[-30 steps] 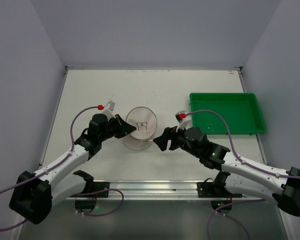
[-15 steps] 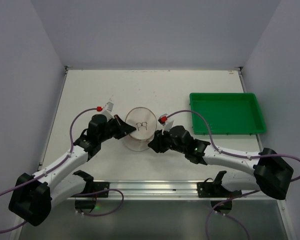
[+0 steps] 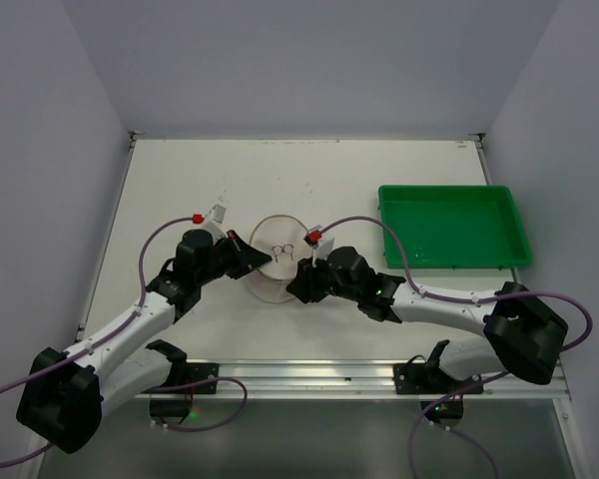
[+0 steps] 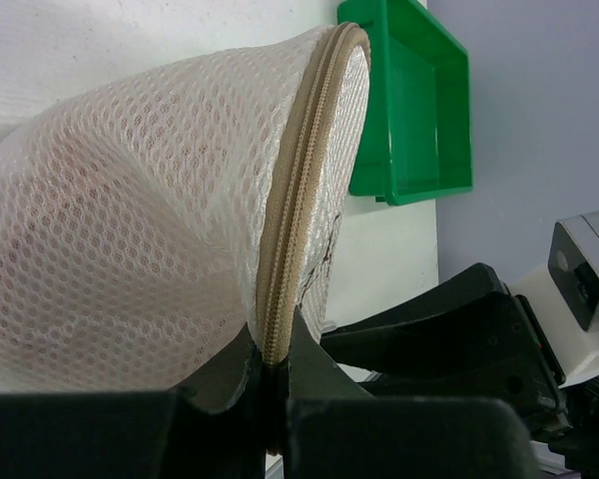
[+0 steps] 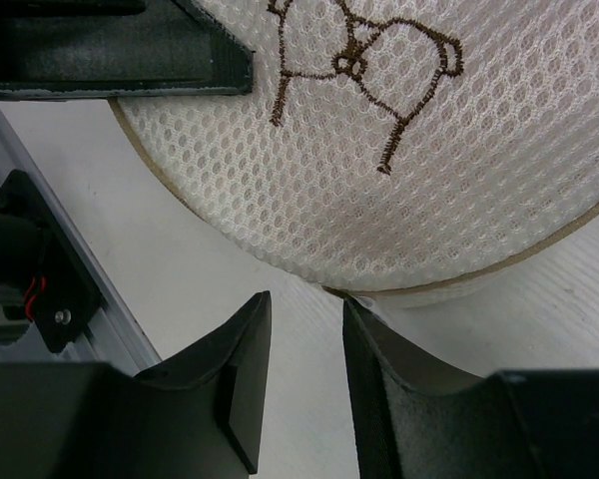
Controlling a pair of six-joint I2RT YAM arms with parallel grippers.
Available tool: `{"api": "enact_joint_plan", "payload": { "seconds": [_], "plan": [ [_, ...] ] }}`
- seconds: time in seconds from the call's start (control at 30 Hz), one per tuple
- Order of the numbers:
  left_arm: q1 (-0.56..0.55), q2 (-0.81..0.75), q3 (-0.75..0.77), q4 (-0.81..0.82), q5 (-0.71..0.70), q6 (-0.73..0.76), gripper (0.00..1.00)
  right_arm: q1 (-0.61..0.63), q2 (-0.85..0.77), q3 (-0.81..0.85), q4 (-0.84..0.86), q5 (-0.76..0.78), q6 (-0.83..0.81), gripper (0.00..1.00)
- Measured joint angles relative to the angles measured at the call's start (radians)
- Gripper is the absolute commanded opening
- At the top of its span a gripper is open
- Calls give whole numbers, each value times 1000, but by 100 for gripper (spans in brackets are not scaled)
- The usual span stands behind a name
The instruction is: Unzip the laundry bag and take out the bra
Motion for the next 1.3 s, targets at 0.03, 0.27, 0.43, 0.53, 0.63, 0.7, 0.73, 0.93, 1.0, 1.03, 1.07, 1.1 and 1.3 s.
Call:
{"api": "enact_joint_plan", "payload": {
  "seconds": [0.03,0.27,0.43,0.53,0.63,0.7,0.73,0.93,1.0,1.03,1.07,1.1,1.3],
  "plan": [
    [0,-2,0,0,0,0,0,0,6,2,0,0,0,38],
    [0,-14,-1,-8,6,0,0,-1,14,4,-2,6,-4,43],
    [0,-22,-2,-8,11,-5,0,-2,14,4,0,7,-12,42],
    [0,-24,-2,-8,16,-8,0,-2,16,5,4,3,-16,39],
    [0,-24,-2,-8,19,-10,0,-2,23,5,10,-1,-24,35],
    [0,-24,-2,-8,21,-13,0,-2,27,7,13,-4,-31,30],
    [0,-24,-2,-8,22,-14,0,-2,27,8,13,-5,-34,27],
    [0,-24,-2,-8,24,-15,0,-2,31,8,17,-3,-50,0],
    [0,-24,-2,-9,24,-14,0,-2,26,4,16,0,-51,0],
    [0,-24,-2,-11,24,-13,0,-2,17,-2,15,1,-53,0],
    [0,-24,-2,-14,24,-10,0,-2,5,-11,15,3,-53,0],
    [0,-24,-2,-19,23,-6,0,-2,-12,-22,12,8,-55,0],
    [5,-21,2,-84,7,47,0,-2,-149,-83,-53,51,-63,0]
  ]
}}
